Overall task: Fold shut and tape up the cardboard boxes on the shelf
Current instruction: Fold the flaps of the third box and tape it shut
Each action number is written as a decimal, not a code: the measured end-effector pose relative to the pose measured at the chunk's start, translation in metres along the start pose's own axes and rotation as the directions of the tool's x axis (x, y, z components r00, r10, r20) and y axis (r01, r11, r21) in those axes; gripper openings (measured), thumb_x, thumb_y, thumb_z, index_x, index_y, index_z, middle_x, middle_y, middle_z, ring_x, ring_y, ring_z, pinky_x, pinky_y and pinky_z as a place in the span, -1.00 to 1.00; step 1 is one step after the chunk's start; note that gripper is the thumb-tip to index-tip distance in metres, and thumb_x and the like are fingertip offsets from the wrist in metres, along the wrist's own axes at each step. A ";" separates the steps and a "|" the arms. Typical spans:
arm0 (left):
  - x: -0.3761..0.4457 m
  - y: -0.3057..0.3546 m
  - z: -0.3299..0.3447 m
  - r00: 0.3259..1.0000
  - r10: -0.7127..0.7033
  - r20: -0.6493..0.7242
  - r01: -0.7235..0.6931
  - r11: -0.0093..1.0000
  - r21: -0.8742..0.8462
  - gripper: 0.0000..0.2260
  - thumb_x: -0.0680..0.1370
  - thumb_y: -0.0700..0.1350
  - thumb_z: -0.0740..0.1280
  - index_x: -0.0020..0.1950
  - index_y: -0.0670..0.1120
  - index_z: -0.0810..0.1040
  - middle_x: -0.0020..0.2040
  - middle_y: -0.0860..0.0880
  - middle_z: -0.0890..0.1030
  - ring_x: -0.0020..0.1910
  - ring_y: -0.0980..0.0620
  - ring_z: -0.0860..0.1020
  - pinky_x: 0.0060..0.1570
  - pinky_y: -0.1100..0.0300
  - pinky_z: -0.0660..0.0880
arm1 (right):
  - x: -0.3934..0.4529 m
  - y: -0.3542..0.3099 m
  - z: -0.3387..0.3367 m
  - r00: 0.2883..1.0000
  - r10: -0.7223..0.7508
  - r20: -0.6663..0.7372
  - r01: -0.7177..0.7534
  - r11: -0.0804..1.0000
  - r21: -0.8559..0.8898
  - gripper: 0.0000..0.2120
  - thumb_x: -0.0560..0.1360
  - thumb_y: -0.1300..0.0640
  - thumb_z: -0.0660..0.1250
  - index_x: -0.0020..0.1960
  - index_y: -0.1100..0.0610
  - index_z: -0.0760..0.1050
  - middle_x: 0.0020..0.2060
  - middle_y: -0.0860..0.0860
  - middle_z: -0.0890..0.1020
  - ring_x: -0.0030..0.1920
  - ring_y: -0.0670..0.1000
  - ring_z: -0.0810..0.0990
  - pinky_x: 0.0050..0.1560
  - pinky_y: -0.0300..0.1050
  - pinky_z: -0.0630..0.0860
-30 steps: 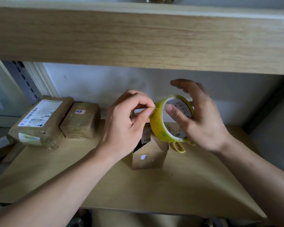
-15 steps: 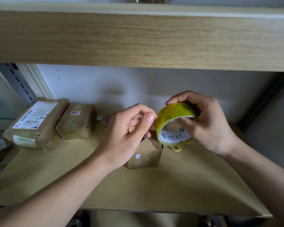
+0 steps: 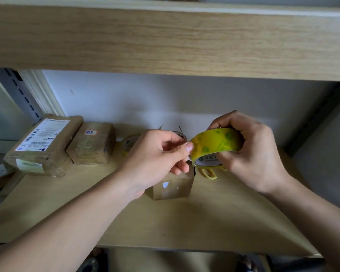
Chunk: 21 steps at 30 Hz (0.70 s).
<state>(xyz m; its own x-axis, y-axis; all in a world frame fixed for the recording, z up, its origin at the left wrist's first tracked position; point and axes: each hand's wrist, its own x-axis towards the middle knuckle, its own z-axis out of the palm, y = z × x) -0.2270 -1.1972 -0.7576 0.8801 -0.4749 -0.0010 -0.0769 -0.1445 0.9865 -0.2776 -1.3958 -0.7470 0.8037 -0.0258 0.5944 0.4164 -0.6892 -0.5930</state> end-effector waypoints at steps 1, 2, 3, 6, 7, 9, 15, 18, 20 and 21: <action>0.000 0.001 0.000 1.000 -0.014 0.028 0.014 1.000 0.022 -0.85 0.63 -0.18 0.38 -0.08 -0.23 0.63 -0.31 -0.06 0.63 -0.32 0.00 0.63 -0.29 0.18 0.54 | -0.001 0.001 0.000 1.000 0.003 -0.005 -0.003 1.000 -0.017 -0.74 0.23 0.19 0.37 -0.11 -0.02 0.55 -0.21 -0.13 0.63 -0.19 -0.08 0.61 -0.26 -0.25 0.48; -0.001 0.003 0.000 0.998 -0.026 0.054 0.023 0.998 0.059 -0.83 0.64 -0.17 0.36 -0.08 -0.24 0.63 -0.32 -0.07 0.63 -0.32 -0.01 0.63 -0.28 0.17 0.55 | -0.002 0.002 0.000 1.000 0.007 -0.009 -0.008 0.999 -0.039 -0.77 0.22 0.20 0.36 -0.14 0.00 0.53 -0.26 -0.13 0.61 -0.22 -0.07 0.58 -0.30 -0.29 0.44; -0.002 0.006 0.001 0.996 -0.033 0.081 0.024 0.994 0.104 -0.81 0.66 -0.16 0.35 -0.07 -0.25 0.62 -0.33 -0.06 0.62 -0.31 -0.01 0.63 -0.27 0.16 0.56 | -0.003 0.003 0.000 1.000 0.013 -0.010 -0.014 0.998 -0.063 -0.79 0.21 0.20 0.36 -0.17 0.03 0.50 -0.31 -0.12 0.58 -0.25 -0.06 0.56 -0.34 -0.32 0.39; -0.004 0.014 0.001 0.990 -0.053 0.130 0.028 0.982 0.188 -0.80 0.69 -0.17 0.26 -0.10 -0.20 0.53 -0.32 -0.04 0.53 -0.34 0.00 0.63 -0.30 0.17 0.56 | -0.006 0.007 -0.002 0.999 0.032 0.003 -0.032 0.992 -0.119 -0.81 0.19 0.20 0.33 -0.22 0.05 0.42 -0.39 -0.09 0.49 -0.31 -0.06 0.47 -0.40 -0.33 0.31; -0.004 0.016 0.001 0.989 -0.063 0.136 0.036 0.980 0.197 -0.78 0.71 -0.18 0.24 -0.12 -0.16 0.49 -0.30 -0.05 0.49 -0.34 0.00 0.62 -0.31 0.17 0.55 | -0.007 0.010 -0.002 0.999 0.042 0.008 -0.040 0.992 -0.122 -0.81 0.18 0.21 0.32 -0.24 0.04 0.40 -0.41 -0.09 0.46 -0.33 -0.08 0.44 -0.40 -0.33 0.29; -0.003 0.019 0.000 0.986 -0.078 0.145 0.051 0.982 0.184 -0.75 0.72 -0.18 0.20 -0.16 -0.11 0.45 -0.28 -0.05 0.45 -0.33 -0.02 0.61 -0.31 0.16 0.53 | -0.009 0.015 -0.006 0.999 0.052 0.012 -0.050 0.992 -0.115 -0.80 0.18 0.23 0.28 -0.26 0.02 0.35 -0.43 -0.09 0.41 -0.36 -0.10 0.39 -0.42 -0.31 0.26; 0.002 0.024 0.001 0.991 -0.057 0.119 0.027 0.969 0.244 -0.75 0.71 -0.19 0.22 -0.17 -0.11 0.48 -0.29 0.01 0.52 -0.33 -0.02 0.62 -0.35 0.16 0.48 | -0.028 0.034 -0.009 0.996 0.066 0.067 -0.060 0.994 -0.089 -0.79 0.32 0.13 0.46 -0.24 0.07 0.41 -0.40 -0.04 0.45 -0.37 -0.03 0.41 -0.41 -0.22 0.28; 0.004 0.026 0.000 0.995 -0.050 0.090 0.018 0.946 0.323 -0.76 0.70 -0.20 0.23 -0.17 -0.10 0.47 -0.30 0.00 0.51 -0.38 0.02 0.60 -0.38 0.18 0.46 | -0.039 0.043 -0.014 0.998 0.059 0.031 -0.056 0.996 -0.071 -0.74 0.34 0.11 0.51 -0.25 0.02 0.39 -0.41 -0.05 0.44 -0.40 -0.02 0.40 -0.42 -0.09 0.30; 0.006 0.028 -0.001 0.996 -0.049 0.081 0.019 0.943 0.333 -0.77 0.70 -0.21 0.24 -0.17 -0.12 0.46 -0.30 -0.02 0.50 -0.40 0.03 0.58 -0.41 0.22 0.45 | -0.045 0.048 -0.022 0.997 0.073 -0.007 -0.073 0.996 -0.046 -0.72 0.34 0.10 0.52 -0.26 0.02 0.38 -0.42 -0.04 0.42 -0.41 -0.01 0.39 -0.43 -0.02 0.32; 0.007 0.030 -0.001 0.995 -0.050 0.084 0.018 0.939 0.345 -0.78 0.69 -0.21 0.25 -0.16 -0.13 0.47 -0.30 -0.03 0.50 -0.41 0.04 0.58 -0.41 0.23 0.45 | -0.049 0.049 -0.025 0.997 0.075 -0.008 -0.076 0.996 -0.045 -0.73 0.33 0.09 0.52 -0.25 0.03 0.40 -0.40 -0.04 0.45 -0.39 0.01 0.42 -0.42 0.01 0.36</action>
<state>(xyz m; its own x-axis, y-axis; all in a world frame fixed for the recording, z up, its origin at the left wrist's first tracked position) -0.2222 -1.2039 -0.7282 0.8401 -0.5386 -0.0638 -0.2182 -0.4433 0.8694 -0.3071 -1.4464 -0.7918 0.8296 -0.0833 0.5521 0.3350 -0.7168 -0.6115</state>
